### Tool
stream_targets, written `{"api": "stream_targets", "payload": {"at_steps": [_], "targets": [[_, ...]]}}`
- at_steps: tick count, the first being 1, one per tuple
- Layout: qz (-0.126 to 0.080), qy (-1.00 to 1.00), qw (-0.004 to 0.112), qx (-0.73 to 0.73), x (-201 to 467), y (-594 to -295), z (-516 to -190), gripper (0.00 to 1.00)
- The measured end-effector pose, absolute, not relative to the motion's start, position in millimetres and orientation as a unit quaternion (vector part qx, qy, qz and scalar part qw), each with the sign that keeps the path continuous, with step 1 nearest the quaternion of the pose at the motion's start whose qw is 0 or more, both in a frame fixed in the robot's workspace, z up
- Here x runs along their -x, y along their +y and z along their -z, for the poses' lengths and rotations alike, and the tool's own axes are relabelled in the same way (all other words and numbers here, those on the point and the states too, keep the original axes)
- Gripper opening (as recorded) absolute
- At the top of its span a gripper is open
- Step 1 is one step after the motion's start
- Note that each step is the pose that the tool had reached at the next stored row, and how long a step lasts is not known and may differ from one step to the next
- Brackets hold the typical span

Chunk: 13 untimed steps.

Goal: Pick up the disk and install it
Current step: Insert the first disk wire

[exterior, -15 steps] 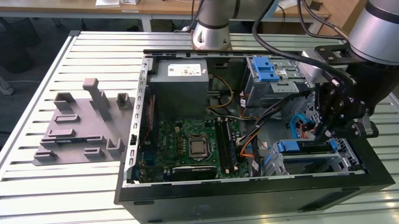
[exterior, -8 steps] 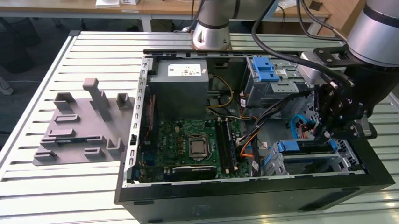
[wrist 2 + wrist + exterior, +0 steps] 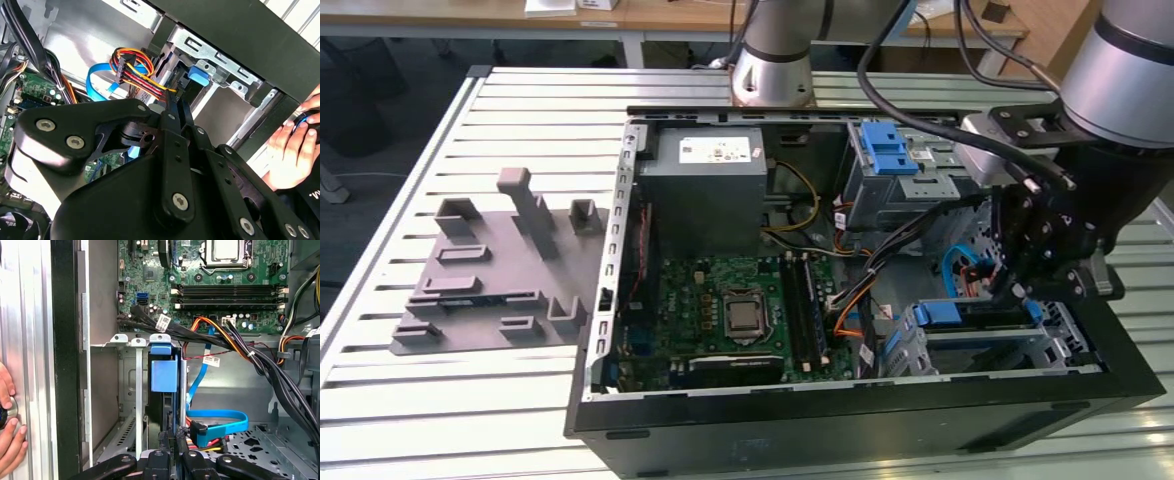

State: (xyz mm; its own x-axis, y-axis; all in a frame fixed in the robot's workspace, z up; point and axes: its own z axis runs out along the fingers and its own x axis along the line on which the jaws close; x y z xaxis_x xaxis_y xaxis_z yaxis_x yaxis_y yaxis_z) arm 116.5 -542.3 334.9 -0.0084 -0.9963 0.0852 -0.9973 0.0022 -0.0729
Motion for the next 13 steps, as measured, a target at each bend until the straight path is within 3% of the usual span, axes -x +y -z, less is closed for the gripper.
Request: {"api": "stream_targets", "payload": {"at_steps": [13], "targets": [[-0.055,-0.708,0.003,-0.704,-116.4,-542.9,-332.9,0.16]]}}
